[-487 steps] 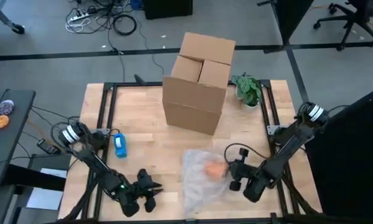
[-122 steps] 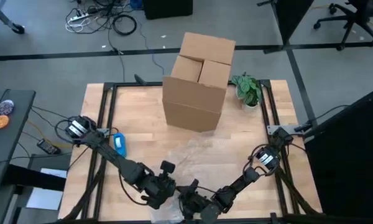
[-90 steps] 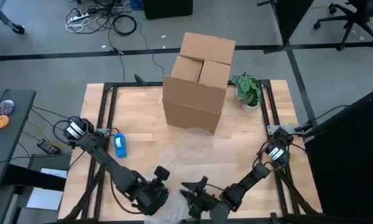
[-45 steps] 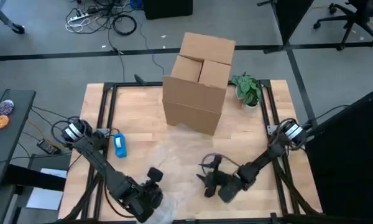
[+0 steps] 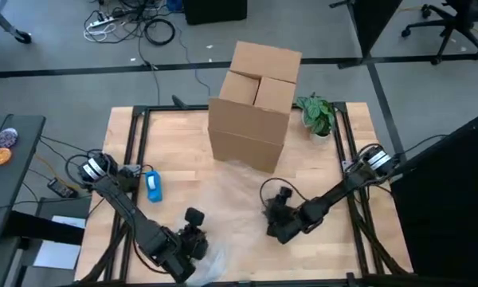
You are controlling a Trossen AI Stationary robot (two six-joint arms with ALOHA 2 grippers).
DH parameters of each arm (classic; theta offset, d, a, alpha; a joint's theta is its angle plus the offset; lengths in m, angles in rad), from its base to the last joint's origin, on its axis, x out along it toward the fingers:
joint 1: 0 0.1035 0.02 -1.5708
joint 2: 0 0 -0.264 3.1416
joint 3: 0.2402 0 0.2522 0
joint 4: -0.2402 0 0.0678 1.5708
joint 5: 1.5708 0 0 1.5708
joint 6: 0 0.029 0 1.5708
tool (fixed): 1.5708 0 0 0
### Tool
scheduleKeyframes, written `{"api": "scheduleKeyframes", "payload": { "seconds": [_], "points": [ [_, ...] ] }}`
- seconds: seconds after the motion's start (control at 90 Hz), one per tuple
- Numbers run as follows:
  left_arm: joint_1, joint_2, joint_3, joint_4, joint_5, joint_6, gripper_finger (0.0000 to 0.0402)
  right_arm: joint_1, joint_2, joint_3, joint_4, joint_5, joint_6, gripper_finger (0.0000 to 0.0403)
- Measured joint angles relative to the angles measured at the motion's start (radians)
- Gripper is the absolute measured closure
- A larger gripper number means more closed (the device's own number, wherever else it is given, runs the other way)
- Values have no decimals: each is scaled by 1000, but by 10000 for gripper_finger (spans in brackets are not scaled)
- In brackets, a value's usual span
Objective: Wrap mug
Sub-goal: Wrap the orange mug using the transparent bubble wrap
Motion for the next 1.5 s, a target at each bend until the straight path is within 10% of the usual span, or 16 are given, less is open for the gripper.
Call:
{"api": "scheduleKeyframes", "payload": {
  "seconds": [0.278,0.678,0.956,1.267,1.5],
  "points": [
    [52,3,-78,194,-55,54,391,104,-131,-64,-516,-64,333,199],
    [71,3,-144,381,-31,140,391,340,-379,-171,-425,-262,686,199],
    [80,4,-146,350,7,145,393,279,-443,-92,-630,130,577,204],
    [95,4,-146,350,5,142,393,34,-252,-322,342,44,-76,219],
    [96,4,-146,302,18,-3,393,95,-213,-315,236,-75,136,220]
  ]
}}
